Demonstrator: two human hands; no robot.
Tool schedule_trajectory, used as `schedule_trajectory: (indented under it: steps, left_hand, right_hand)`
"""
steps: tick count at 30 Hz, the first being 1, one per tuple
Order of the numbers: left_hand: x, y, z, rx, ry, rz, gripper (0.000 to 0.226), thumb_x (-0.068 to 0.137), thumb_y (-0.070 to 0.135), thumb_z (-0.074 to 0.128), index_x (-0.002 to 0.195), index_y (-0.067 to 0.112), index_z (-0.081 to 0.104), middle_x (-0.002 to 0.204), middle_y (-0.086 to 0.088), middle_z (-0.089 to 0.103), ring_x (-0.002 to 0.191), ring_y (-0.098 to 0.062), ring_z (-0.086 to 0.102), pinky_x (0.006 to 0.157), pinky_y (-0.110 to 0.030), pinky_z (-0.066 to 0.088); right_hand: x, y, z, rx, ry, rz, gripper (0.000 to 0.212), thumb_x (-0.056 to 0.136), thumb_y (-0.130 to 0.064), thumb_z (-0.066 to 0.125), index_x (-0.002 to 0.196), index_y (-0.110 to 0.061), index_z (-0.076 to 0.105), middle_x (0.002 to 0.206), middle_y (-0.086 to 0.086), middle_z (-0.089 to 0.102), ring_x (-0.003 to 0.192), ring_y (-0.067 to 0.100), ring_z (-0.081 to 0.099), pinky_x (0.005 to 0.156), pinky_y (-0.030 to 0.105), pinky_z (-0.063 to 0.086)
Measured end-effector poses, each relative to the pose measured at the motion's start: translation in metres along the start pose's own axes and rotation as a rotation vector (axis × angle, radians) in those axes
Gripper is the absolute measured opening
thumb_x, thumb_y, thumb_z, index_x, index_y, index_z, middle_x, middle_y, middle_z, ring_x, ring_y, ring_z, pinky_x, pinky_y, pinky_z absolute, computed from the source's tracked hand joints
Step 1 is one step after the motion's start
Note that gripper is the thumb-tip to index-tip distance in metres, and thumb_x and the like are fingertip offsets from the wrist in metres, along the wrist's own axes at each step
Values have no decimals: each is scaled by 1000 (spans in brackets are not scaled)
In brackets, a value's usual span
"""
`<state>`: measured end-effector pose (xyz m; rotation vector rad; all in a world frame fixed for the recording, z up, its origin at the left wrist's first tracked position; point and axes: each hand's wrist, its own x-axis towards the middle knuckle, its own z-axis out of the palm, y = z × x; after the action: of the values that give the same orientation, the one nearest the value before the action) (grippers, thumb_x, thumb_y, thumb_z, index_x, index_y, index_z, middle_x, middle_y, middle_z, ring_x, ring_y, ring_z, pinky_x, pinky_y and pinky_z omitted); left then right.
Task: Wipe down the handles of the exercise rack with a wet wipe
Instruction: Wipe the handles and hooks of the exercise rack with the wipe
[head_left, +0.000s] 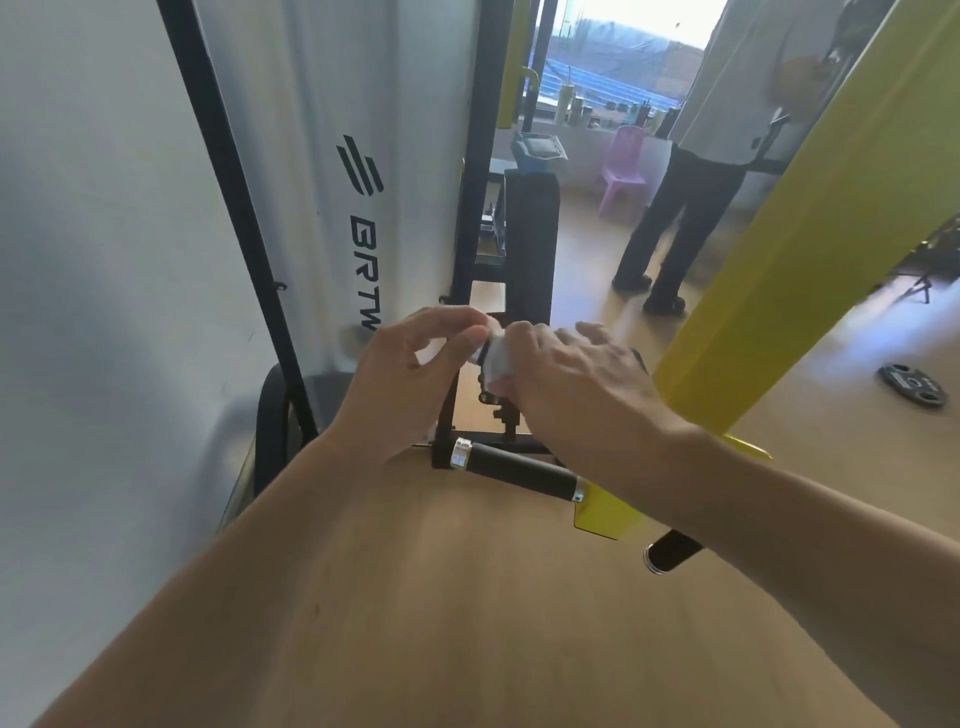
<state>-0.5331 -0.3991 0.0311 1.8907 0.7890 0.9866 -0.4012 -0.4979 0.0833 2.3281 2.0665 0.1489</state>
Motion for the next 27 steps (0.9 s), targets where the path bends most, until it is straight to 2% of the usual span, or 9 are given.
schedule_trajectory:
  steps: [5, 7, 10, 12, 16, 18, 20, 24, 27]
  left_hand:
    - [1, 4, 2, 66, -8, -11, 23, 97, 41, 55, 111, 31, 70, 109, 18, 69, 109, -7, 63, 99, -23, 46]
    - [1, 5, 3, 54, -7, -20, 23, 97, 38, 55, 112, 29, 71, 110, 17, 69, 108, -5, 62, 96, -18, 44]
    - [1, 7, 2, 18, -22, -2, 23, 98, 34, 57, 114, 26, 73, 113, 14, 72, 110, -5, 65, 99, -26, 47]
    - [2, 7, 2, 43, -19, 3, 24, 98, 33, 58, 115, 25, 73, 115, 13, 72, 110, -7, 64, 99, -24, 47]
    - [3, 8, 4, 119, 18, 2, 22, 97, 36, 57, 112, 28, 71, 110, 18, 66, 98, -1, 60, 89, -10, 41]
    - [2, 8, 6, 114, 17, -4, 22, 96, 37, 57, 112, 30, 71, 108, 20, 66, 96, 2, 60, 88, -9, 42]
    - [0, 9, 9, 74, 36, -20, 22, 96, 39, 58, 111, 31, 71, 107, 20, 68, 99, 4, 61, 90, -9, 42]
    - [-3, 10, 8, -5, 67, -33, 20, 97, 34, 60, 111, 29, 73, 111, 14, 72, 106, -3, 65, 95, -18, 46]
    - [-4, 12, 4, -1, 42, -27, 20, 97, 32, 60, 112, 27, 73, 115, 11, 72, 110, -6, 66, 99, -22, 47]
  right_hand:
    - [-23, 15, 2, -298, -18, 133, 19, 103, -24, 32, 113, -11, 42, 100, 9, 65, 86, 27, 62, 97, 45, 40]
    - [-15, 10, 5, -225, 14, 102, 23, 102, -22, 32, 117, -9, 42, 103, 10, 64, 88, 29, 61, 93, 43, 43]
    - [11, -3, 5, -38, 81, -11, 33, 104, -30, 37, 127, -7, 43, 114, 9, 61, 102, 28, 59, 92, 39, 41]
    - [16, -2, 4, -2, 38, -30, 36, 104, -36, 41, 129, -9, 41, 116, 8, 61, 102, 26, 59, 95, 39, 39]
    - [-21, 28, 8, -432, -15, 80, 26, 99, -22, 35, 116, -7, 47, 95, 9, 66, 85, 28, 64, 102, 48, 40]
    - [-31, 29, 9, -563, 13, 110, 41, 94, -19, 20, 103, -4, 57, 79, 11, 68, 72, 28, 66, 103, 51, 43]
    - [-22, 26, 13, -512, 44, 72, 42, 96, -18, 15, 102, -4, 55, 78, 12, 67, 72, 29, 65, 104, 53, 41]
    - [16, 1, 20, -275, 125, -3, 29, 102, -20, 34, 115, -1, 52, 94, 15, 65, 85, 34, 64, 91, 48, 46]
    - [18, -2, 12, -172, 125, -85, 31, 103, -25, 40, 123, -4, 47, 106, 12, 63, 95, 31, 63, 94, 44, 42]
